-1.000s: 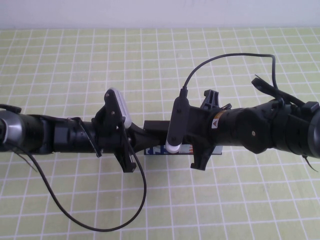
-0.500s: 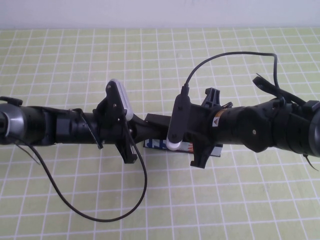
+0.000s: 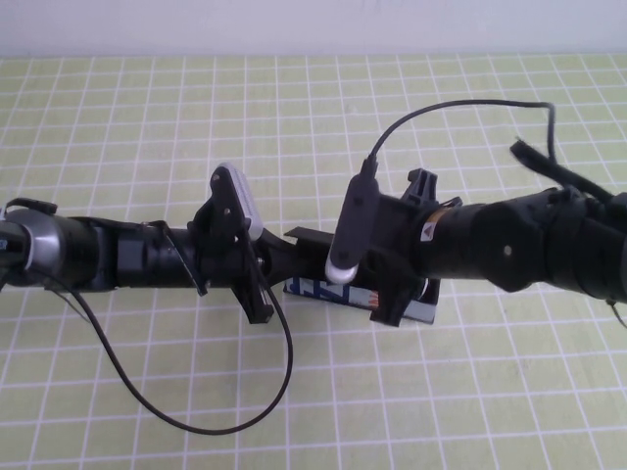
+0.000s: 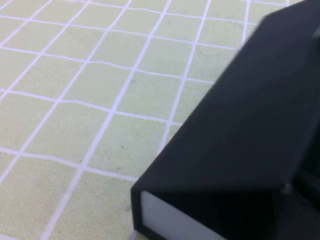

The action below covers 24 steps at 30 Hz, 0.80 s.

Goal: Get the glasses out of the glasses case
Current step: Pick up the glasses from the glasses case

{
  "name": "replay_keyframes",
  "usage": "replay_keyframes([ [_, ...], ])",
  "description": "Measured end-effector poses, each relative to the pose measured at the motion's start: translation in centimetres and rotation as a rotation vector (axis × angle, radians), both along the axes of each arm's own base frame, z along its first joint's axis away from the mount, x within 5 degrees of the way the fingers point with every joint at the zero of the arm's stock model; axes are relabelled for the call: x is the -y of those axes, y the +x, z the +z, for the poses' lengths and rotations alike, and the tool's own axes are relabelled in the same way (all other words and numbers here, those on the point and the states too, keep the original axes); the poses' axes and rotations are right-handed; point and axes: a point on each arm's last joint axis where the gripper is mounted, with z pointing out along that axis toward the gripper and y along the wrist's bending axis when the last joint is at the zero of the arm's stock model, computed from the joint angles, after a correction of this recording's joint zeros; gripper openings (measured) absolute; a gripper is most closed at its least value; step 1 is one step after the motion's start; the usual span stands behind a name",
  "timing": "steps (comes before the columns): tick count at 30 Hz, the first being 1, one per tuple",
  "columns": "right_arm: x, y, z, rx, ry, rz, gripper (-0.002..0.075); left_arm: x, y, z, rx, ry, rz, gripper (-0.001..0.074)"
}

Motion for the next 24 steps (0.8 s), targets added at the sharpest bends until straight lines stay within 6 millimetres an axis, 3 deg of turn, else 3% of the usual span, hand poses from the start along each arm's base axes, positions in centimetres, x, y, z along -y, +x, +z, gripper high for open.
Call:
replay_keyframes([
  [5,0.5,-1.7,4.0,-0.092,0.195,-0.089,0.0131,0.0,0.0,-0.1,-0.002,-0.002,-0.003,-0.0004],
  [9,0.3,-3.5,5.1,-0.292,0.311,-0.112,0.0078,0.0,0.0,0.0,-0.002,-0.004,-0.004,-0.0004],
  [13,-0.1,-3.9,3.9,-0.454,0.346,-0.169,0.0001,0.0,0.0,0.0,-0.002,-0.007,-0.007,-0.0004],
  [20,-0.4,-2.5,-0.8,-0.580,0.285,-0.357,-0.0016,-0.6,0.1,0.0,-0.010,-0.029,-0.013,-0.0004],
  [24,-0.1,-0.2,-0.5,-0.556,0.336,-0.441,-0.0016,-1.3,0.3,0.1,-0.026,-0.040,0.004,-0.0004],
])
